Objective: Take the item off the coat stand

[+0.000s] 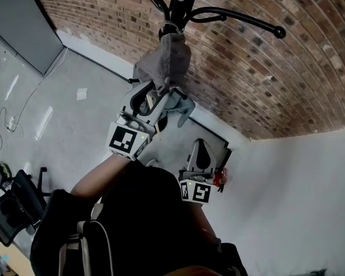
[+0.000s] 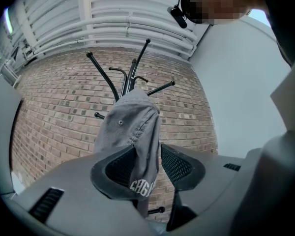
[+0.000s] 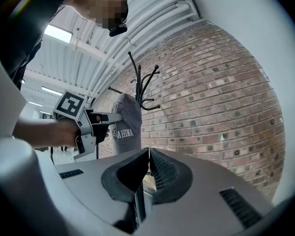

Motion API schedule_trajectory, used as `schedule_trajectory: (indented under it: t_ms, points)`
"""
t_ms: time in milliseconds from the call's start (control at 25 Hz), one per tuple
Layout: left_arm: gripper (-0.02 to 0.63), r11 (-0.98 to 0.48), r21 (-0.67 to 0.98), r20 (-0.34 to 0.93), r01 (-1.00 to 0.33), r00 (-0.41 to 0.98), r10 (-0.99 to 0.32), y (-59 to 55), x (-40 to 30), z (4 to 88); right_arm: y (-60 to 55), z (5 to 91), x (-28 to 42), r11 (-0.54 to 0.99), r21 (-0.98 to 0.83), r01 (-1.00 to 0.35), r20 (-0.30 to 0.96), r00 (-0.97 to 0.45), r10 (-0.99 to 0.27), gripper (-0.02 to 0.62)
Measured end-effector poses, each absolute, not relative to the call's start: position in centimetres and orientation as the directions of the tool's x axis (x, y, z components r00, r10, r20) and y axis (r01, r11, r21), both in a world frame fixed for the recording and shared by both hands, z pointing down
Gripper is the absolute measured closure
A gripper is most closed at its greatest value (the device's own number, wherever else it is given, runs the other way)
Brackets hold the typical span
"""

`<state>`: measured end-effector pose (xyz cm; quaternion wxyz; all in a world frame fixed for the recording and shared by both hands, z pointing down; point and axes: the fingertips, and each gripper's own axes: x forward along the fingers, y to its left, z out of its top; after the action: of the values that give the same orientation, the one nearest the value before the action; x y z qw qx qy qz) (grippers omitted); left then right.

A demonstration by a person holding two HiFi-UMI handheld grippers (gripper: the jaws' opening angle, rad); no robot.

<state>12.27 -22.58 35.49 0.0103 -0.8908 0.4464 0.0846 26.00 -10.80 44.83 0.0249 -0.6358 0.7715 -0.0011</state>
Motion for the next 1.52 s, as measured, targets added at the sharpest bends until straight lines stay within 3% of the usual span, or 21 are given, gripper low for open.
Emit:
schedule_trajectory:
  t_ms: [160,240,480,840,1520]
  points:
    - [0.432,-0.609,0.077,-0.164,-0.790,0.592,-0.789,-22.4,12.4,35.2,-10.5,44.2,26.2,0.188,-0.026,-0.982,-0.045,-0.187,-0.981,0.574]
    - [0.485,-0.620,0.092,-0.168,-0.779,0.602,-0.781,-22.4,12.5,35.1,-10.4,44.2,26.2,0.186,-0.028,-0.982,-0.047,-0.185,-0.982,0.574]
    - [0.544,-0.616,0.105,-0.174,-0.781,0.596,-0.784,-22.3,12.5,34.9,-10.4,44.2,26.2,0.182,-0.016,-0.983,-0.053,-0.181,-0.982,0.574]
    - [0.561,-0.621,0.113,-0.193,-0.776,0.596,-0.780,-21.1,12.3,33.8,-9.6,43.2,24.6,0.200,0.121,-0.972,-0.082,-0.211,-0.974,0.574]
    - [0.568,-0.657,0.078,-0.280,-0.750,0.616,-0.736,-18.7,10.8,30.7,-9.6,43.2,22.1,0.231,0.089,-0.969,-0.074,-0.237,-0.969,0.574]
